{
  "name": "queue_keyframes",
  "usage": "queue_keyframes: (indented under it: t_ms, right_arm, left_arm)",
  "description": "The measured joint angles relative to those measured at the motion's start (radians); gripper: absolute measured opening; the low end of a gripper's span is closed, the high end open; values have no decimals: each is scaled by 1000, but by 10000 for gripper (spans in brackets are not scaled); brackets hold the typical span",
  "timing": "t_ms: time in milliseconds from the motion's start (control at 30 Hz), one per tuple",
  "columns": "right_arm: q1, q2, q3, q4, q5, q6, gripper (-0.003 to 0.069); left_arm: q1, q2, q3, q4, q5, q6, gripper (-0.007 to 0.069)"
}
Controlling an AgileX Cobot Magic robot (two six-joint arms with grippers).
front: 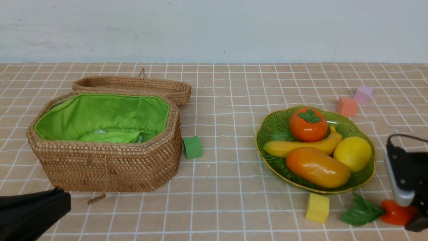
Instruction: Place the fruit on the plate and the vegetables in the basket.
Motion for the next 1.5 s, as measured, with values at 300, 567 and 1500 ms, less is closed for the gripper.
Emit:
queue_keyframes:
  t_ms: [300, 567, 1500]
  right_arm:
    - [374, -207, -165, 586, -177, 401, 358]
    - [728, 104, -632, 637, -275, 603, 358]
    - [782, 445, -1395, -55, 320, 1365, 445]
  left_arm:
    - [0, 0, -25, 15, -7, -59, 17]
    - [0, 0, -117, 308, 82, -366, -9]
    - [0, -79, -102, 508, 37, -592, -13]
